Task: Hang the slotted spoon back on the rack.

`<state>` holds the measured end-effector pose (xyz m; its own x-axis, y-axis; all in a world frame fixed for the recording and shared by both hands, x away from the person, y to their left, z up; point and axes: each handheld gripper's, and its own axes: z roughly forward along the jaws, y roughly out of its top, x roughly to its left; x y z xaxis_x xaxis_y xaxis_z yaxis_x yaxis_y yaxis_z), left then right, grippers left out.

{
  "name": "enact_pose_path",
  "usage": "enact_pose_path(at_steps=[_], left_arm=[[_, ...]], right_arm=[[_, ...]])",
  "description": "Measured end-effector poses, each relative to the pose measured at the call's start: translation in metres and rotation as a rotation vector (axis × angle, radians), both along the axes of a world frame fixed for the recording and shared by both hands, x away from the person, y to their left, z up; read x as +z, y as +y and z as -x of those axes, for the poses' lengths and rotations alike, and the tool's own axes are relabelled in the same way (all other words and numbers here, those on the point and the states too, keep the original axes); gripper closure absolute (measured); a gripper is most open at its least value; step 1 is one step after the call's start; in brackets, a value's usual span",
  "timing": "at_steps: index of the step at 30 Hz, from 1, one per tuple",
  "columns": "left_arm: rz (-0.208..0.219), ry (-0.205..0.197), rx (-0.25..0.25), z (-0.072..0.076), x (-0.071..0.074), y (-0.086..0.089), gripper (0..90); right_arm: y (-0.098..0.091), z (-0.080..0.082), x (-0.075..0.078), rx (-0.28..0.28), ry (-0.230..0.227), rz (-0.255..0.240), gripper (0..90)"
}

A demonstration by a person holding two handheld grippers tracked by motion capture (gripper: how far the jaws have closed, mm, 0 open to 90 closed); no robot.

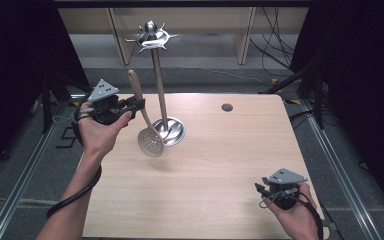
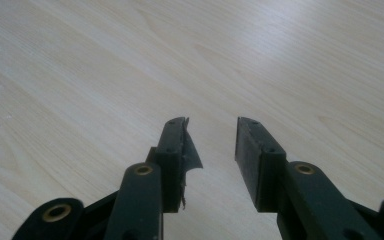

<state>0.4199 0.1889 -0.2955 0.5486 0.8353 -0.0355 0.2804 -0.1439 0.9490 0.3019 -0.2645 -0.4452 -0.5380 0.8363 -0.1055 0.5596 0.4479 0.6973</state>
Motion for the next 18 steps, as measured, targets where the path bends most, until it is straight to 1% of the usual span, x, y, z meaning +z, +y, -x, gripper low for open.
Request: enact_pose_path(at_steps=[1, 2, 4, 5, 9, 11, 12, 13, 14, 15, 16, 18], left_arm=[[0.001, -0.002, 0.001, -0.001, 0.000, 0.000, 72.2], [0.003, -0.002, 0.002, -0.001, 0.000, 0.000, 72.2], [0.006, -0.006, 0.003, -0.002, 0.000, 0.000, 72.2], [0.008, -0.007, 0.005, -0.002, 0.000, 0.000, 72.2], [0.012, -0.008, 0.011, -0.004, 0.001, -0.001, 72.2], [0.013, -0.010, 0.014, -0.005, 0.002, -0.002, 72.2], [0.014, -0.009, 0.014, -0.006, 0.002, -0.002, 72.2], [0.016, -0.010, 0.016, -0.007, 0.002, -0.002, 72.2], [0.012, -0.010, 0.015, -0.007, 0.003, -0.002, 72.2], [0.014, -0.011, 0.017, -0.008, 0.003, -0.003, 72.2], [0.013, -0.012, 0.018, -0.010, 0.003, -0.003, 72.2], [0.015, -0.011, 0.022, -0.012, 0.004, -0.004, 72.2]], right_arm=[[-0.001, -0.001, -0.001, 0.013, -0.011, 0.012, 65.6], [0.001, 0.000, -0.001, 0.001, 0.001, 0.003, 65.5], [0.001, 0.000, -0.001, 0.002, -0.008, 0.002, 65.5], [-0.001, -0.001, -0.001, 0.011, -0.011, 0.010, 65.5], [-0.001, -0.001, -0.001, 0.012, -0.013, 0.010, 65.5], [0.000, -0.001, -0.001, 0.009, -0.006, 0.005, 65.4], [0.001, 0.001, -0.001, -0.003, 0.002, -0.005, 65.4], [0.000, -0.001, -0.001, 0.012, -0.011, 0.009, 65.4], [-0.001, -0.001, -0.001, 0.012, -0.014, 0.009, 65.4], [0.000, 0.000, 0.000, 0.008, -0.006, 0.006, 65.4], [-0.001, -0.001, -0.001, 0.012, -0.014, 0.008, 65.4], [-0.001, -0.001, -0.001, 0.012, -0.012, 0.008, 65.4]])
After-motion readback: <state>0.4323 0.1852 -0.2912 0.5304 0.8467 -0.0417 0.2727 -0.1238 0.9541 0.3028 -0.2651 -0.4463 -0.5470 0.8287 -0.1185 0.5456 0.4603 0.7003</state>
